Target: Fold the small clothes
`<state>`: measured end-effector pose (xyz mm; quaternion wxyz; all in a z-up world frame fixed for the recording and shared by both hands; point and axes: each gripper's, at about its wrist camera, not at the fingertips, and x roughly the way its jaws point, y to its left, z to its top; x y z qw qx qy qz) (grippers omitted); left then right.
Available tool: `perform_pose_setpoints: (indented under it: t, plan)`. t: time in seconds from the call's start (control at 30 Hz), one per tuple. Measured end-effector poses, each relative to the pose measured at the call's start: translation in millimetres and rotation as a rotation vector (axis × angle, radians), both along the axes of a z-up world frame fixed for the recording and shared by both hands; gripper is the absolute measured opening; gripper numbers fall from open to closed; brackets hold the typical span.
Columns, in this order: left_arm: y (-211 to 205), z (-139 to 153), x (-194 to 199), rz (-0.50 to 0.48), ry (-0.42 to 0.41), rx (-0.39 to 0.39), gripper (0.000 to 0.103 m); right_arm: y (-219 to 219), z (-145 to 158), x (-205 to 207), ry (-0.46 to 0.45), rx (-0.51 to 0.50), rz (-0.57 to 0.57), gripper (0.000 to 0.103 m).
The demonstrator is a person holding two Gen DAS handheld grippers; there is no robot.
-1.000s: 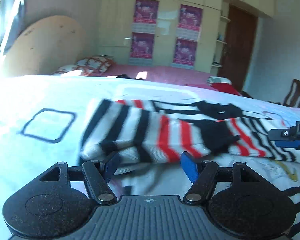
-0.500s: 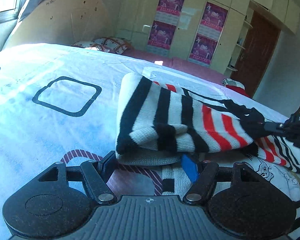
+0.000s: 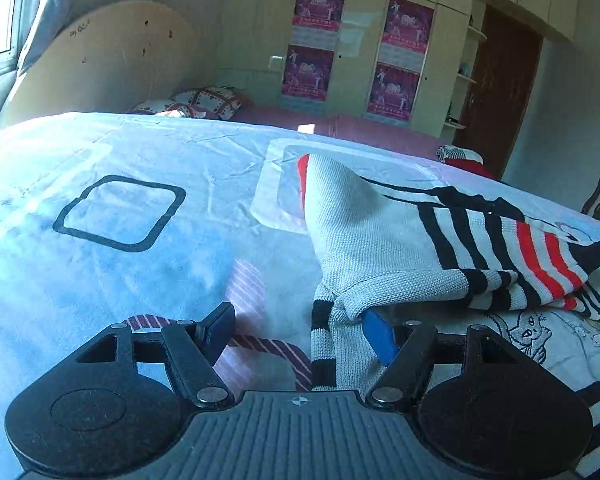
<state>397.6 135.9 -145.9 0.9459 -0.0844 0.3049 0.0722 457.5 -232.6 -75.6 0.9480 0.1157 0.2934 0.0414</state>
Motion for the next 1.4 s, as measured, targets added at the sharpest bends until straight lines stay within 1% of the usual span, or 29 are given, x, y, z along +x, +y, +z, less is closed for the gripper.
perform_pose_setpoints:
  t: [0.03, 0.1, 0.17, 0.33, 0.4, 0.47, 0.5, 0.53, 0.57, 0.6, 0.67, 0.7, 0.77, 0.83, 0.9, 0.93, 0.97, 1.0, 1.03, 1.07, 1.13, 1.2, 1.23, 1.27, 1.33, 1.37, 1.4]
  plan:
    - [-2.9, -0.3, 1.8, -0.014, 0.007, 0.016, 0.069, -0.1, -0.9, -0.9, -0.001, 0.004, 0.001, 0.006]
    - [-2.1, -2.4, 6.7, -0.005, 0.038, 0.012, 0.069, 0.1, -3.3, 1.9, 0.004, 0.005, 0.006, 0.006]
    - [3.4, -3.1, 8.9, 0.006, 0.038, -0.013, 0.069, -1.2, -6.6, 4.0, 0.013, -0.005, 0.009, 0.006]
    - [7.7, -4.9, 5.2, 0.016, 0.032, -0.038, 0.069, -2.8, -7.9, -2.4, 0.006, -0.015, 0.027, 0.005]
    - [9.8, -6.0, 6.6, 0.02, 0.033, -0.042, 0.069, -4.7, -20.7, 2.8, 0.065, -0.038, 0.006, 0.005]
    - [10.2, -5.3, 8.6, 0.016, 0.043, -0.041, 0.069, -10.1, -37.1, 8.8, 0.134, -0.028, 0.001, 0.006]
    - [10.5, -3.9, 8.9, 0.008, 0.053, -0.036, 0.069, -12.5, -39.2, 7.6, 0.127, -0.021, 0.006, 0.005]
    - [11.9, -0.9, 8.1, -0.006, 0.069, -0.032, 0.069, -14.2, -36.3, 5.2, 0.121, -0.032, -0.003, 0.008]
    - [14.8, 2.9, 5.0, -0.016, 0.08, -0.031, 0.069, -15.7, -32.0, 2.3, 0.11, -0.045, -0.016, 0.017]
    - [18.1, 8.2, -0.7, -0.009, 0.076, -0.023, 0.069, -20.1, -26.2, -2.7, 0.089, -0.044, -0.023, 0.018]
    - [18.7, 25.1, -12.1, -0.012, 0.031, 0.014, 0.069, -25.1, -15.0, -11.6, 0.042, -0.013, 0.014, 0.015]
    - [13.3, 33.4, -13.1, -0.029, 0.004, 0.025, 0.069, -22.2, -10.3, -15.1, 0.02, -0.016, 0.046, 0.015]
    - [-11.2, 46.9, -4.4, -0.106, -0.038, 0.052, 0.069, -8.2, -4.4, -18.8, -0.016, -0.023, 0.135, 0.012]
    - [-40.5, 50.3, 11.6, -0.175, -0.062, 0.081, 0.069, 11.9, -2.8, -18.2, -0.035, -0.041, 0.225, 0.012]
    - [-59.0, 42.6, 29.1, -0.221, -0.051, 0.069, 0.069, 31.9, -5.8, -17.9, -0.041, -0.091, 0.316, 0.012]
    - [-65.7, 34.4, 38.7, -0.233, -0.028, 0.078, 0.069, 38.7, -9.0, -16.8, -0.037, -0.116, 0.346, 0.012]
    - [-69.0, 24.3, 47.0, -0.231, 0.014, 0.087, 0.069, 43.2, -14.4, -13.8, -0.019, -0.141, 0.365, 0.01]
    - [-68.6, 14.9, 52.2, -0.221, 0.051, 0.097, 0.069, 45.7, -21.4, -9.5, 0.01, -0.177, 0.359, 0.008]
    - [-65.7, 10.0, 52.7, -0.213, 0.048, 0.108, 0.069, 44.6, -30.1, -4.0, 0.051, -0.22, 0.331, 0.007]
    - [-61.6, 7.9, 50.8, -0.197, 0.039, 0.125, 0.069, 39.7, -34.8, -1.6, 0.06, -0.236, 0.309, 0.003]
    - [-53.0, 8.3, 49.3, -0.194, 0.036, 0.099, 0.069, 25.1, -36.3, -1.1, 0.062, -0.209, 0.272, 0.0]
    - [-51.6, 9.7, 49.4, -0.207, 0.043, 0.108, 0.069, 19.3, -37.1, -2.6, 0.065, -0.206, 0.279, 0.0]
    - [-50.7, 13.6, 50.4, -0.206, 0.054, 0.093, 0.069, 19.3, -36.0, -3.0, 0.07, -0.213, 0.285, 0.0]
    - [-49.8, 20.7, 49.6, -0.201, 0.043, 0.082, 0.069, 19.7, -32.5, -3.4, 0.074, -0.216, 0.286, 0.001]
    - [-49.8, 39.1, 48.2, -0.203, -0.026, 0.11, 0.069, 18.8, -18.1, -4.9, 0.018, -0.192, 0.267, 0.015]
    - [-49.7, 47.7, 54.1, -0.215, -0.047, 0.122, 0.069, 19.8, -11.9, -1.3, -0.007, -0.173, 0.265, 0.015]
    - [-48.4, 51.9, 62.5, -0.23, -0.056, 0.114, 0.069, 23.9, -6.7, 6.7, -0.018, -0.152, 0.266, 0.015]
